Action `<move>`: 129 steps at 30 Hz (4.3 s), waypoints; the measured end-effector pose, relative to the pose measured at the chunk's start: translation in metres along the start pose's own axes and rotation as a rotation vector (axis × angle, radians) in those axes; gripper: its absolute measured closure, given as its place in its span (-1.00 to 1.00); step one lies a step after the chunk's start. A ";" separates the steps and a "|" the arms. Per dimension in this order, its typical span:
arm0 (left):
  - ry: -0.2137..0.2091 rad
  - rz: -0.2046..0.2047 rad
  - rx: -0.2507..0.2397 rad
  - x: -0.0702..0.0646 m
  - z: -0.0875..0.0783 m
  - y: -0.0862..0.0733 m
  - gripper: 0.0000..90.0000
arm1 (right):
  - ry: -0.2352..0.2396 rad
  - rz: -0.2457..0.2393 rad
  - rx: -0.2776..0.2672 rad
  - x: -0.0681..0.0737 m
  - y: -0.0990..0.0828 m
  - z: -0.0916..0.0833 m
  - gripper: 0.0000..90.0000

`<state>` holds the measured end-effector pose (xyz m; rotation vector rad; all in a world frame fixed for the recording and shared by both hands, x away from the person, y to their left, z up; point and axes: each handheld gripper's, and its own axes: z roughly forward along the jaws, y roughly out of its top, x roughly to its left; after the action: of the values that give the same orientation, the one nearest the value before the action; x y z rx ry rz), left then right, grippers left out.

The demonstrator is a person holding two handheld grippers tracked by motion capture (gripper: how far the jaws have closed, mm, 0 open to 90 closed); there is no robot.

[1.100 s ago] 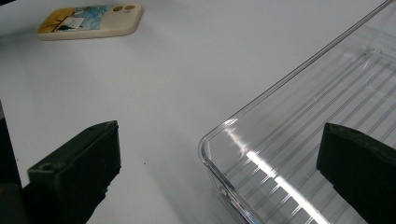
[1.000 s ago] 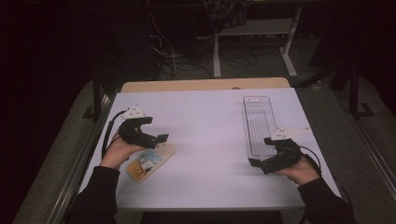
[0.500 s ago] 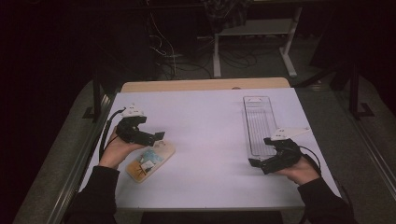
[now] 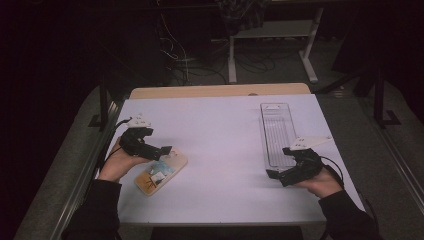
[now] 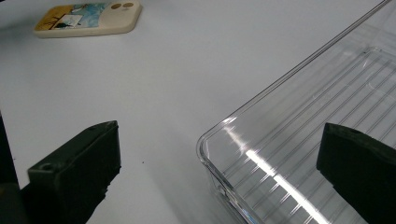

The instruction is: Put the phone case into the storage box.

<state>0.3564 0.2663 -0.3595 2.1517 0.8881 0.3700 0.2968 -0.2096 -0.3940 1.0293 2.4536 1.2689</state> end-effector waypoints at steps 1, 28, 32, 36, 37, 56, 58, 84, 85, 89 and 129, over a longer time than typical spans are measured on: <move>-0.004 -0.005 0.019 -0.001 -0.001 -0.001 -1.00 | 0.000 -0.001 0.000 0.000 0.000 0.000 -1.00; -0.017 -0.004 0.142 -0.006 -0.003 -0.021 -1.00 | -0.001 -0.002 0.002 -0.001 0.000 0.001 -1.00; -0.017 -0.021 0.144 -0.006 -0.003 -0.027 -1.00 | 0.000 -0.005 0.002 -0.001 0.000 0.001 -1.00; -0.015 -0.010 0.154 -0.006 -0.005 -0.031 -1.00 | -0.001 -0.005 -0.001 -0.001 0.000 0.001 -1.00; -0.015 -0.018 0.155 -0.007 -0.005 -0.035 -1.00 | 0.000 -0.005 0.001 -0.001 0.000 0.001 -1.00; -0.033 -0.019 0.225 -0.011 0.006 -0.054 -1.00 | 0.001 0.001 0.001 0.000 0.000 0.001 -1.00; -0.032 -0.019 0.231 -0.010 0.006 -0.054 -1.00 | 0.001 0.004 0.002 0.001 0.000 0.001 -1.00; -0.044 -0.015 0.350 -0.013 0.026 -0.066 -1.00 | 0.000 0.002 0.011 0.001 0.000 0.002 -1.00; -0.044 -0.015 0.350 -0.013 0.026 -0.066 -1.00 | 0.000 0.002 0.011 0.001 0.000 0.002 -1.00; -0.037 0.002 0.375 -0.014 0.030 -0.068 -1.00 | 0.000 0.007 0.013 0.001 0.000 0.002 -1.00; -0.011 0.048 0.435 -0.019 0.033 -0.069 -0.90 | 0.003 0.012 0.016 0.001 0.000 0.002 -1.00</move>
<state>0.3272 0.2672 -0.4329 2.5724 0.9805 0.1994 0.2967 -0.2074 -0.3953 1.0488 2.4670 1.2575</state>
